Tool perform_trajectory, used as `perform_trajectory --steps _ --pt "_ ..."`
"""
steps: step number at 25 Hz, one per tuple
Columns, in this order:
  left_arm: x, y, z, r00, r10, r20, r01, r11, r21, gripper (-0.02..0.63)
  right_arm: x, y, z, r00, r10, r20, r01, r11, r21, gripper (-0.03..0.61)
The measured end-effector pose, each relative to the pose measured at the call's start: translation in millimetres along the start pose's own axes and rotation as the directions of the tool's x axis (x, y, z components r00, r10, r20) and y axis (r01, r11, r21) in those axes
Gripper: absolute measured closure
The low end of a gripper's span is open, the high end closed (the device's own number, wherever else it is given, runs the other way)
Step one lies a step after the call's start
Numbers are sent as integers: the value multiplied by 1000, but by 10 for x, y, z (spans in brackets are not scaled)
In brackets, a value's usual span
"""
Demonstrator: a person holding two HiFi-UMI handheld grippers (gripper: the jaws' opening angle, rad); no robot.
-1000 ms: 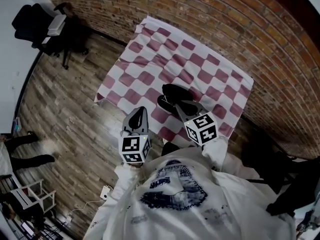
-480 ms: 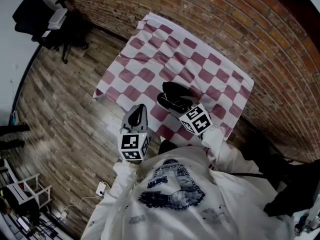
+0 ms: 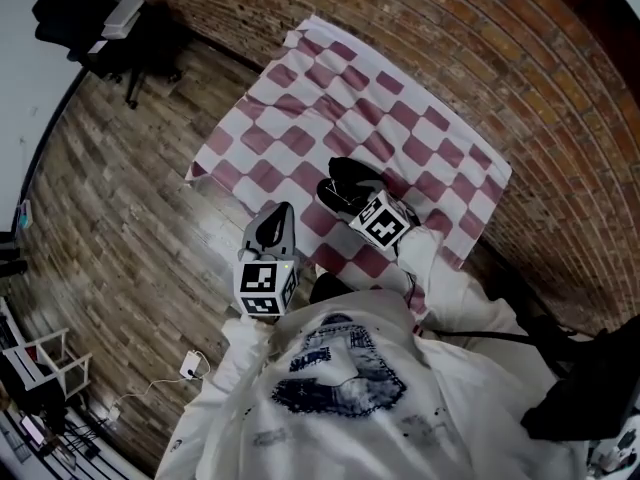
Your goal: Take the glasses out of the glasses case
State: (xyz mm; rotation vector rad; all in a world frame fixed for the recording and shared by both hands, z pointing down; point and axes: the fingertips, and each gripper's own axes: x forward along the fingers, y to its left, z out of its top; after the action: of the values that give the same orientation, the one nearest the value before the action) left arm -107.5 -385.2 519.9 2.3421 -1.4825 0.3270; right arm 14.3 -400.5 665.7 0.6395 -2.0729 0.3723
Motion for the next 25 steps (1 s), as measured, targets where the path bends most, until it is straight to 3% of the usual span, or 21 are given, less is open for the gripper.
perform_trajectory --steps 13,25 --pt "-60 109 -105 999 38 -15 -38 999 -8 604 333 -72 -119 996 -10 -90 5 998 -57 346" --pt "-71 139 -152 998 50 -35 -51 998 -32 604 452 -76 -254 985 -99 -143 75 983 -170 465"
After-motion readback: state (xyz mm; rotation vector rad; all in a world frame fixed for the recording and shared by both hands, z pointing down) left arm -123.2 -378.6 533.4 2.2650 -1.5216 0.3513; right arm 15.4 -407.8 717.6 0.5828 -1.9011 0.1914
